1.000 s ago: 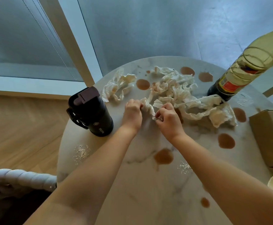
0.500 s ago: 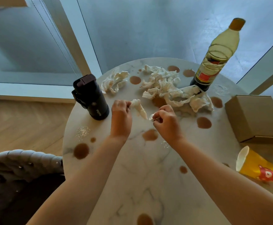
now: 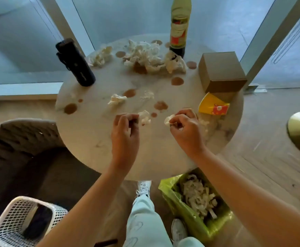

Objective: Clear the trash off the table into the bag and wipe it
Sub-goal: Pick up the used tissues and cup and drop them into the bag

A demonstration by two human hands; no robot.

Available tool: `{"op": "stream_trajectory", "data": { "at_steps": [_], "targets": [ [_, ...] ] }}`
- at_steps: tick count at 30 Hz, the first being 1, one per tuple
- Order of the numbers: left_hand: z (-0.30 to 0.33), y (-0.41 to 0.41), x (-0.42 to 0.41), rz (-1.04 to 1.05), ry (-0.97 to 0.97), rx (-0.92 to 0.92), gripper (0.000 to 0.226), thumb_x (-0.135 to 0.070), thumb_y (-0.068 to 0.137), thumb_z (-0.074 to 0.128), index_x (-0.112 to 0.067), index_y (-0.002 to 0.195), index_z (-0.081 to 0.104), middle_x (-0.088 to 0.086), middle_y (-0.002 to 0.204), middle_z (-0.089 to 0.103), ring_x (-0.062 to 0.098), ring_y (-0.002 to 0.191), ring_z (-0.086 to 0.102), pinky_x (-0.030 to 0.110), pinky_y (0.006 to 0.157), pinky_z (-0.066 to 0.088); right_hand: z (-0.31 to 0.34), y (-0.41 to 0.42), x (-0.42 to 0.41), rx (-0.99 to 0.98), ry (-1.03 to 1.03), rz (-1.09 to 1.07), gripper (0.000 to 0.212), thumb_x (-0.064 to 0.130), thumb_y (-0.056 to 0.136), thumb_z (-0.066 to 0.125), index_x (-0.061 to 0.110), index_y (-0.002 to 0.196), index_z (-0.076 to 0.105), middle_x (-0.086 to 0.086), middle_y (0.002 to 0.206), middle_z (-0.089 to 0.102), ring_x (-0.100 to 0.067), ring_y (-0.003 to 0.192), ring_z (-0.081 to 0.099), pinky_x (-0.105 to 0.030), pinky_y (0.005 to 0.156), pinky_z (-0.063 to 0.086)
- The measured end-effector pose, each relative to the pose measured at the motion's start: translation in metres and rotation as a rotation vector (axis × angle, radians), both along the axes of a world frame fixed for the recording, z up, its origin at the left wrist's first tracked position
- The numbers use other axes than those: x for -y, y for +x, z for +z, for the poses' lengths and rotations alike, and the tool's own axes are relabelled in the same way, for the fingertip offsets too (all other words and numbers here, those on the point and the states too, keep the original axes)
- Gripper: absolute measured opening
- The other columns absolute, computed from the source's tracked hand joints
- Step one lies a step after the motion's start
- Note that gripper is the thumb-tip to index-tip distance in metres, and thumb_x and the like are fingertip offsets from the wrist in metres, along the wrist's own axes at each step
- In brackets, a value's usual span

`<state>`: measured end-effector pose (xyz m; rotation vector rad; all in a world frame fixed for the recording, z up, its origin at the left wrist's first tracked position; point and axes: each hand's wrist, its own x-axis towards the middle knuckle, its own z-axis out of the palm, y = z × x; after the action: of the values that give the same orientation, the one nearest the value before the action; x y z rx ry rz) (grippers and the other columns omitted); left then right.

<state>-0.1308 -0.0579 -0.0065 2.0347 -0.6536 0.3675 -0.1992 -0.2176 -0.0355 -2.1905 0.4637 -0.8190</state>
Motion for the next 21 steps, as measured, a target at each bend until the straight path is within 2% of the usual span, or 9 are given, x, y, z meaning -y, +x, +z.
{"op": "stream_trajectory", "data": {
  "at_steps": [4, 7, 9, 13, 17, 21],
  "targets": [
    [-0.008, -0.097, 0.016, -0.229, -0.027, -0.029, 0.009, -0.006, 0.085, 0.059, -0.001, 0.092, 0.062, -0.002, 0.095, 0.052, -0.008, 0.088, 0.049, 0.008, 0.076, 0.043, -0.03, -0.095, -0.001, -0.027, 0.122, -0.116, 0.008, -0.004, 0.07, 0.069, 0.001, 0.076, 0.068, -0.009, 0.092, 0.054, -0.014, 0.077, 0.055, -0.01, 0.071, 0.046],
    [-0.03, -0.155, 0.023, -0.425, 0.0, -0.11, 0.009, -0.004, 0.086, 0.06, -0.002, 0.094, 0.062, 0.005, 0.095, 0.055, -0.004, 0.09, 0.051, 0.011, 0.076, 0.044, -0.055, -0.159, -0.002, -0.096, 0.164, -0.187, 0.01, -0.007, 0.071, 0.07, 0.0, 0.078, 0.067, -0.009, 0.091, 0.055, -0.016, 0.073, 0.055, -0.012, 0.07, 0.048],
    [-0.051, -0.177, 0.028, -0.491, 0.042, -0.18, 0.011, 0.001, 0.084, 0.063, -0.003, 0.094, 0.062, 0.007, 0.094, 0.057, 0.002, 0.087, 0.054, 0.013, 0.075, 0.045, -0.073, -0.192, -0.002, -0.163, 0.218, -0.236, 0.009, -0.005, 0.073, 0.07, 0.001, 0.08, 0.067, -0.008, 0.094, 0.055, -0.017, 0.079, 0.056, -0.015, 0.07, 0.048],
    [-0.095, -0.192, 0.043, -0.609, 0.216, -0.274, 0.012, -0.001, 0.083, 0.064, -0.005, 0.094, 0.063, 0.007, 0.092, 0.058, 0.014, 0.081, 0.058, 0.021, 0.072, 0.05, -0.11, -0.231, 0.006, -0.329, 0.349, -0.374, 0.007, -0.001, 0.076, 0.069, 0.001, 0.083, 0.067, -0.008, 0.099, 0.052, -0.018, 0.085, 0.054, -0.017, 0.071, 0.044],
    [-0.141, -0.189, 0.071, -0.626, 0.332, -0.389, 0.012, 0.002, 0.083, 0.061, -0.002, 0.094, 0.064, 0.007, 0.088, 0.057, 0.014, 0.078, 0.056, 0.011, 0.074, 0.044, -0.155, -0.247, 0.019, -0.49, 0.487, -0.476, 0.004, 0.0, 0.079, 0.066, 0.002, 0.083, 0.064, -0.005, 0.098, 0.046, -0.02, 0.083, 0.052, -0.006, 0.066, 0.035],
    [-0.187, -0.192, 0.093, -0.647, 0.475, -0.552, 0.016, 0.002, 0.087, 0.055, 0.0, 0.101, 0.063, 0.014, 0.097, 0.06, 0.018, 0.09, 0.057, 0.02, 0.082, 0.045, -0.196, -0.255, 0.027, -0.617, 0.572, -0.552, 0.005, 0.001, 0.08, 0.062, 0.003, 0.085, 0.064, -0.008, 0.102, 0.047, -0.014, 0.081, 0.048, -0.005, 0.06, 0.035]
  ]
}}
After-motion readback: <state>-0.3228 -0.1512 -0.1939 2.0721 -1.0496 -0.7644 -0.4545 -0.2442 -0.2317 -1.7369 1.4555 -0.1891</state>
